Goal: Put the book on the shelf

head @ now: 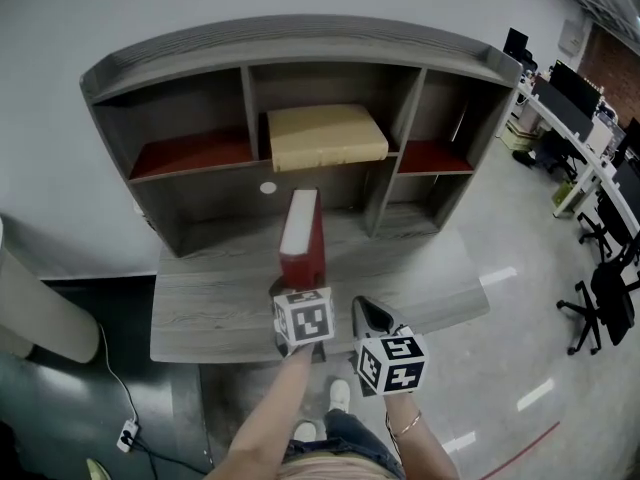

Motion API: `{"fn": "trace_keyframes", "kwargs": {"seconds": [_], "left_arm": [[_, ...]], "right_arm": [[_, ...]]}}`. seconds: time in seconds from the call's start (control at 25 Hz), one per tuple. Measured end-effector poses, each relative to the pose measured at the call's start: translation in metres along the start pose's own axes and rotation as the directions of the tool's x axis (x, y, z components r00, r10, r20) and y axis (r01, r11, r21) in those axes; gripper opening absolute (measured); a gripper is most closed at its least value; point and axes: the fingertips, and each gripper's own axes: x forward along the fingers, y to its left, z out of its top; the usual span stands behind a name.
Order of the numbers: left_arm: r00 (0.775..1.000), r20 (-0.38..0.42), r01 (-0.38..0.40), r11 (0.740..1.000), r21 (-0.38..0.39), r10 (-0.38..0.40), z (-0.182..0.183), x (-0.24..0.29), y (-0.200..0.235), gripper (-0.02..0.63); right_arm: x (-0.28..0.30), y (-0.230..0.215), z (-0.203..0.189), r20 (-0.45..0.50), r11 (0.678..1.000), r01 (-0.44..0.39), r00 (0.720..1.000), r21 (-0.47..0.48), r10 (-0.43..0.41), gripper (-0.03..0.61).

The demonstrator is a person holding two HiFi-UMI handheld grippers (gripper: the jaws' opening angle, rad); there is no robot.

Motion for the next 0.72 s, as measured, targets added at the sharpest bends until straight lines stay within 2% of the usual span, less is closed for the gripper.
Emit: {"fn": "trace_keyframes", "kwargs": {"seconds": [0.72], "left_arm": [[0.991, -0.021, -0.131, 0.991, -0.032, 0.131, 0.035, 0.108, -0.005, 0.232]], "right_arm": [[0.089, -0.075, 0.018, -0.099, 0.999, -0.041, 0.994, -0.012, 0.04, 0.009]]}}
